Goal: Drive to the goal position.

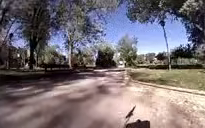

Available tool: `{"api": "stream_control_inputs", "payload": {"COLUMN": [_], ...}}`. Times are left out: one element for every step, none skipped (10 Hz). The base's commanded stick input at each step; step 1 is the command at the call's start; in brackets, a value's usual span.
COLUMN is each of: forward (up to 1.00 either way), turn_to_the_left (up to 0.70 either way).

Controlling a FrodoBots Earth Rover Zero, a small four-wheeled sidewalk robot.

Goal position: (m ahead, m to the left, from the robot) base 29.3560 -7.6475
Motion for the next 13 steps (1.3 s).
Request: {"api": "stream_control_inputs", "payload": {"forward": [1.00, 1.00, 1.00, 1.00, 1.00, 1.00, 1.00, 1.00, 1.00, 1.00, 1.00, 1.00, 1.00], "turn_to_the_left": [0.02, 0.02, 0.02, 0.02, 0.02, 0.02, 0.02, 0.02, 0.02, 0.02, 0.02, 0.02, 0.02]}}
